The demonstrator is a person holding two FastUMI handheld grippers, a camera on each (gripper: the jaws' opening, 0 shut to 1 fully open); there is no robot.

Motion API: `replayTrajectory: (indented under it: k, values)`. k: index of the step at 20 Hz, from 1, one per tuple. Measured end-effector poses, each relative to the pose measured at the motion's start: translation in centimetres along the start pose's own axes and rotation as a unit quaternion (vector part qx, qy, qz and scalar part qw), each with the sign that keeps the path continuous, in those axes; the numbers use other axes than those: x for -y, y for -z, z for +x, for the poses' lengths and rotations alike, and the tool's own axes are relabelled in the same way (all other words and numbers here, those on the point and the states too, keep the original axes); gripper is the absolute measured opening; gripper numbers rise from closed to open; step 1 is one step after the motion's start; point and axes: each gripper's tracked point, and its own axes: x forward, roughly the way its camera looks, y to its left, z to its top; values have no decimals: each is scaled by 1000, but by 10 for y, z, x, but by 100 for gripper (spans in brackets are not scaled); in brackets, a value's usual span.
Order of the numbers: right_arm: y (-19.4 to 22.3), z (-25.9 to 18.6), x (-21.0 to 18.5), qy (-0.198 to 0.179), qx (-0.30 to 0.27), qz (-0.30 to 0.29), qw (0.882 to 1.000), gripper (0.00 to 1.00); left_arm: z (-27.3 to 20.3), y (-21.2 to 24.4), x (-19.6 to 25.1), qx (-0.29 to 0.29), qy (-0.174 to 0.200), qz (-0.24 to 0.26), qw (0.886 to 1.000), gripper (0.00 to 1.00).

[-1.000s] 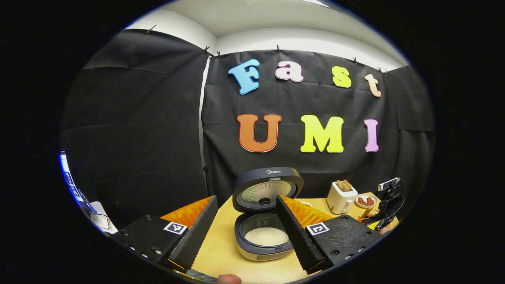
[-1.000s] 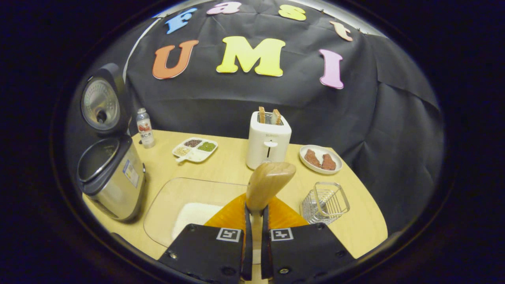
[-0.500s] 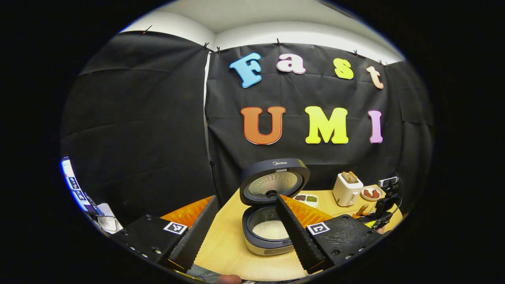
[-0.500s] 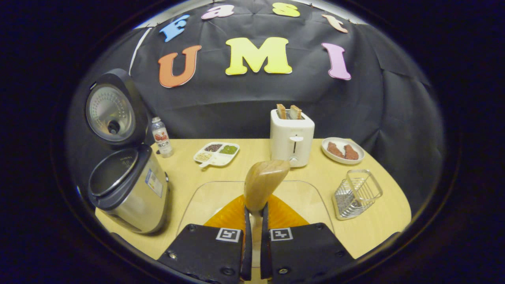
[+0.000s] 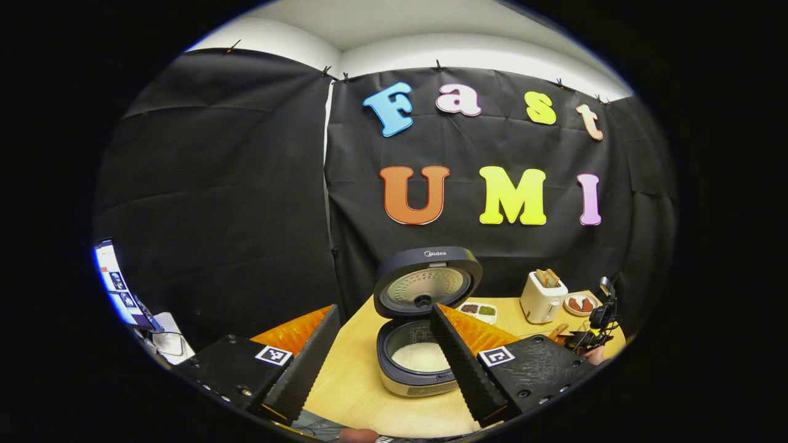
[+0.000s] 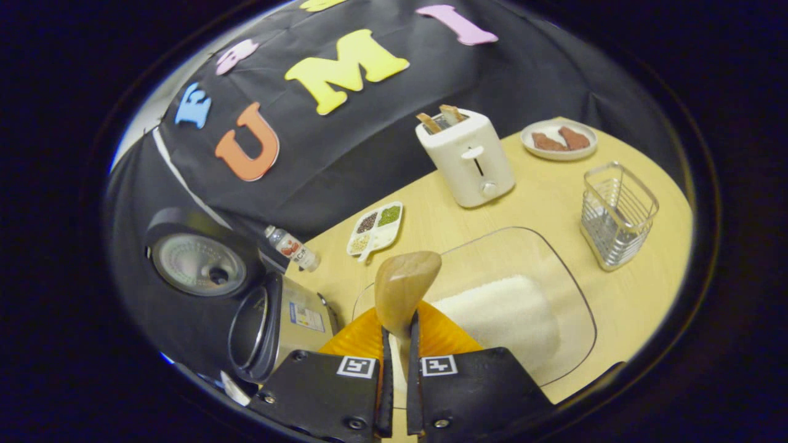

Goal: Close the left gripper, press the button to open the rice cooker; take a wooden spoon from the chopstick holder with the right hand, scoop a spoonful of rice and pour it into the rice cooker, then put the wooden spoon back into the chopstick holder.

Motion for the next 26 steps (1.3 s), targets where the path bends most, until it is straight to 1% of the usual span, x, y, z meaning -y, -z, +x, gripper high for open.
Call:
replayTrajectory:
  k: [4,8,11,15,18,20,23,26]
  values:
    - [-17,-8,24,-17,-1,78,997,14,2,-5,12,7,1,-4,1000,95]
    - [-44,-28,38,-27,18,121,992,14,8,-8,29,11,10,-8,1000,95]
    - [-68,-47,37,-44,33,150,987,14,12,-11,43,18,22,-12,1000,95]
    - [-102,-76,19,-77,57,179,979,13,12,-14,49,28,26,-17,999,95]
    - [-118,-88,-9,-103,64,176,977,14,9,-13,45,31,20,-20,999,95]
    - [-125,-91,-39,-126,63,165,976,13,3,-11,37,31,13,-23,999,95]
    - [-120,-88,-94,-166,46,148,974,13,-6,-9,23,32,1,-30,999,95]
    - [-105,-69,-153,-203,22,128,970,13,-16,-6,6,33,-12,-33,999,95]
